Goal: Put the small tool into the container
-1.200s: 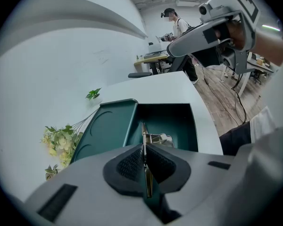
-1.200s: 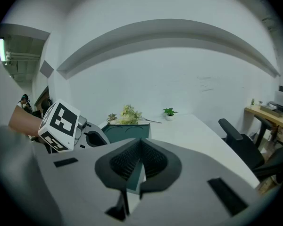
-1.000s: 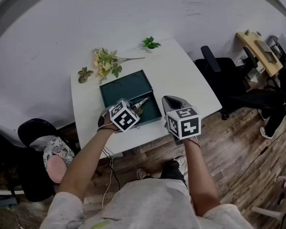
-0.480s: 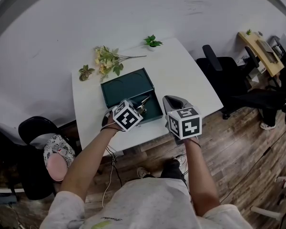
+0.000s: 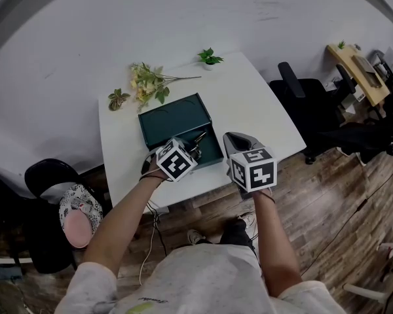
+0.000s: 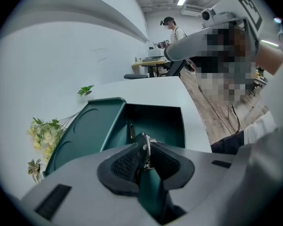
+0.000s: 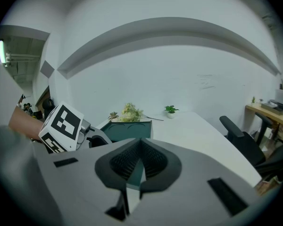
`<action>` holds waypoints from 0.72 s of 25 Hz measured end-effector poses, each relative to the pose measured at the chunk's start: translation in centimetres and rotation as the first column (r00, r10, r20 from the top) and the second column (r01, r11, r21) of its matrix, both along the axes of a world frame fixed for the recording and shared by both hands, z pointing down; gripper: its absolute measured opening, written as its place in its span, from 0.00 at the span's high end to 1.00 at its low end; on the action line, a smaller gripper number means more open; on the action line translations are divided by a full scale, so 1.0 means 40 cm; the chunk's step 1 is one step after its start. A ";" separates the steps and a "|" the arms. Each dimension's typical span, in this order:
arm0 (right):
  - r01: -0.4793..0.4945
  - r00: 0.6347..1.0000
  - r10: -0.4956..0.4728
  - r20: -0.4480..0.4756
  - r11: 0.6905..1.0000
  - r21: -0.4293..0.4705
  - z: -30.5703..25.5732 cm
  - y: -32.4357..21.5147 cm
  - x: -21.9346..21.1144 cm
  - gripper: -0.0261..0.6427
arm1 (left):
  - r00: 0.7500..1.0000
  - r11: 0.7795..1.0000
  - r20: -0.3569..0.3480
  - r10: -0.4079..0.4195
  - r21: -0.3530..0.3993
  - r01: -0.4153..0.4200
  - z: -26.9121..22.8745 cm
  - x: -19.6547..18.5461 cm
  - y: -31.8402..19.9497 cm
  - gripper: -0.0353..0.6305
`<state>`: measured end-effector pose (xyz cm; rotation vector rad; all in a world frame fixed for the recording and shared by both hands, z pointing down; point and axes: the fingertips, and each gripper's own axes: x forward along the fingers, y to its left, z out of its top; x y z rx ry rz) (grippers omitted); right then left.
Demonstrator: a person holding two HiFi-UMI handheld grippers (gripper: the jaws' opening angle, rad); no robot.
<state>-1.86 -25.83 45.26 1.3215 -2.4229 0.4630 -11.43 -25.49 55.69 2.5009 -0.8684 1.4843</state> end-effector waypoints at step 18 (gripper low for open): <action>-0.003 1.000 0.003 -0.006 1.000 -0.004 0.006 0.012 0.012 0.96 | 0.999 0.999 -0.032 -0.004 -0.032 0.003 0.014 0.015 0.018 0.79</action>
